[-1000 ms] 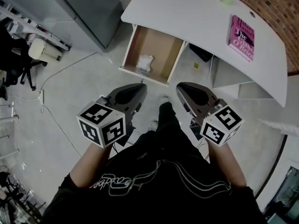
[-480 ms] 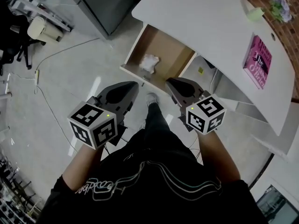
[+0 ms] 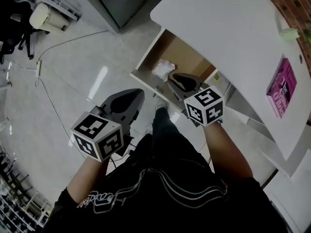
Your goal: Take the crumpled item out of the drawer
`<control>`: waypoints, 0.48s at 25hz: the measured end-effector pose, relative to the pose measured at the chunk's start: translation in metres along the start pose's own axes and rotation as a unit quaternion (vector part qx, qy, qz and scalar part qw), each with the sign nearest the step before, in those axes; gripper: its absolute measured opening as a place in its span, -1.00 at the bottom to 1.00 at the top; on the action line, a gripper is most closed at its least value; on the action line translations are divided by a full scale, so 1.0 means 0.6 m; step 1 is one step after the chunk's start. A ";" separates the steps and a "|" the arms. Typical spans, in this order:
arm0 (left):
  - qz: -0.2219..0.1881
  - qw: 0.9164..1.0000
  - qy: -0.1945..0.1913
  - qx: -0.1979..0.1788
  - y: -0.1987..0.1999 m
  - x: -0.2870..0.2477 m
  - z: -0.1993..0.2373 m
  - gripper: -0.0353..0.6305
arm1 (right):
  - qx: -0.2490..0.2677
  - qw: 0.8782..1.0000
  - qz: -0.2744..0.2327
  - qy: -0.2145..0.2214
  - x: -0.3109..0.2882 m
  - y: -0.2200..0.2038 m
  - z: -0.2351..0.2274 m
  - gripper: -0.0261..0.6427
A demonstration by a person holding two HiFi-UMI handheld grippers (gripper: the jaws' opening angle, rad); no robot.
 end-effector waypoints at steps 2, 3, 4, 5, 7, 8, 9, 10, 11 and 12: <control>0.000 1.000 0.006 0.009 -0.001 -0.008 0.019 -0.82 | 0.006 1.000 0.025 -0.001 -0.034 -0.006 -0.020 -0.41; 0.000 1.000 0.009 0.014 -0.002 -0.012 0.029 -0.82 | 0.011 0.999 0.039 -0.001 -0.050 -0.011 -0.029 -0.37; 0.001 1.000 0.011 0.020 -0.004 -0.016 0.038 -0.82 | 0.015 0.998 0.053 -0.002 -0.065 -0.016 -0.038 -0.33; 0.001 1.000 0.013 0.027 -0.007 -0.021 0.046 -0.82 | 0.018 0.998 0.065 -0.003 -0.079 -0.022 -0.047 -0.31; 0.004 0.999 0.016 0.038 -0.015 -0.030 0.061 -0.82 | 0.019 0.996 0.082 -0.012 -0.104 -0.033 -0.069 -0.26; 0.006 0.999 0.017 0.043 -0.019 -0.034 0.067 -0.82 | 0.018 0.996 0.088 -0.018 -0.115 -0.038 -0.081 -0.26; 0.008 0.999 0.018 0.047 -0.024 -0.038 0.073 -0.82 | 0.016 0.995 0.095 -0.025 -0.126 -0.044 -0.094 -0.25; 0.010 0.998 0.019 0.051 -0.029 -0.042 0.078 -0.82 | 0.015 0.994 0.102 -0.031 -0.137 -0.051 -0.106 -0.24; 0.012 0.998 0.019 0.054 -0.033 -0.046 0.084 -0.82 | 0.015 0.993 0.112 -0.037 -0.147 -0.059 -0.118 -0.23; 0.013 0.998 0.020 0.057 -0.038 -0.049 0.089 -0.82 | 0.017 0.991 0.122 -0.042 -0.157 -0.067 -0.128 -0.23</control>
Point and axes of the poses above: the fingertips, and each gripper's own axes: x backward along the fingers, z to its left, y out of its top, the point moved 3 cm from there along x, backward along the fingers, and after that the axes turned 5 degrees about -x, right-handed, at the moved point
